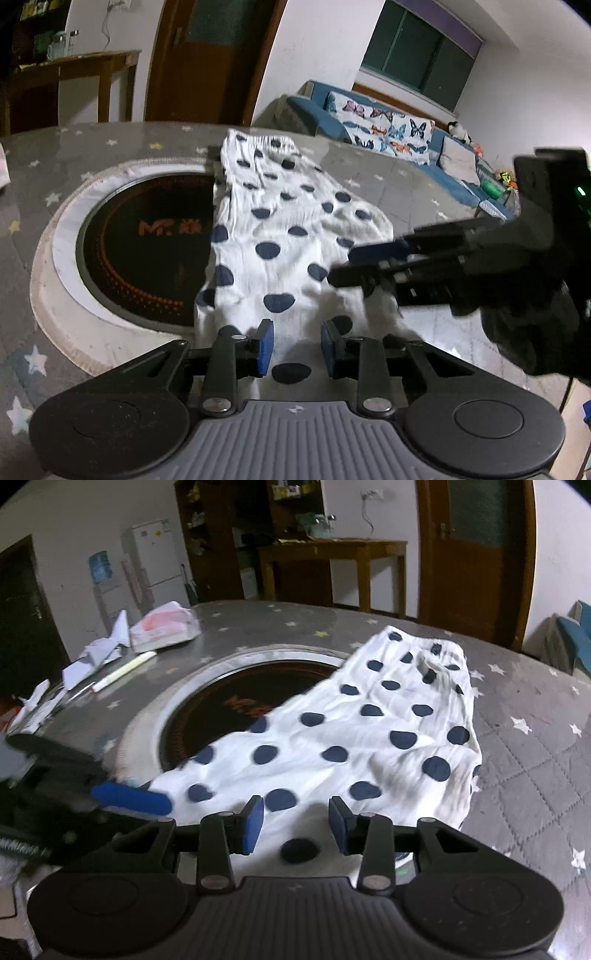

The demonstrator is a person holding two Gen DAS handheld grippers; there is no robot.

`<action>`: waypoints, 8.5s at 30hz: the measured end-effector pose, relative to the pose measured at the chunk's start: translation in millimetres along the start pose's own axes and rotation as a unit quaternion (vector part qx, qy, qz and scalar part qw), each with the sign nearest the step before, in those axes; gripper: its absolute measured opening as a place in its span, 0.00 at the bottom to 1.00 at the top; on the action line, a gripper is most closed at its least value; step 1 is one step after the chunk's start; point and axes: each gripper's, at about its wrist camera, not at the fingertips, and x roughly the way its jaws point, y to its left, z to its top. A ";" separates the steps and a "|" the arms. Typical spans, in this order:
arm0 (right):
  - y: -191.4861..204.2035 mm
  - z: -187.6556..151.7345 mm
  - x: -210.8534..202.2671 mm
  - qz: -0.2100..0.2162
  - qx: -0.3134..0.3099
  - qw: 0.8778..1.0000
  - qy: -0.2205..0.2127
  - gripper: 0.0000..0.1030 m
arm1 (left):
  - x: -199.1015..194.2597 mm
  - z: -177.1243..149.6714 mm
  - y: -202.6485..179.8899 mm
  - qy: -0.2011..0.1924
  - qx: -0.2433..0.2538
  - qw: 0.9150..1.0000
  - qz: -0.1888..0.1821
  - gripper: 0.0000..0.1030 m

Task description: Fold clothes

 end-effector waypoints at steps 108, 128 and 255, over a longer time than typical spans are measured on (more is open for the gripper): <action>91.2 -75.3 -122.7 0.111 -0.173 0.977 -0.054 0.18 | -88.5 -45.9 23.6 -0.023 -0.042 0.994 0.095 0.63; 97.0 -59.3 -84.3 0.102 -0.112 0.988 -0.032 0.31 | -107.2 -11.4 2.5 -0.091 -0.025 0.993 0.069 0.65; 51.5 29.7 51.2 -0.052 -0.028 0.997 0.055 0.89 | -43.2 -53.5 -11.9 -0.081 0.004 0.994 -0.069 1.00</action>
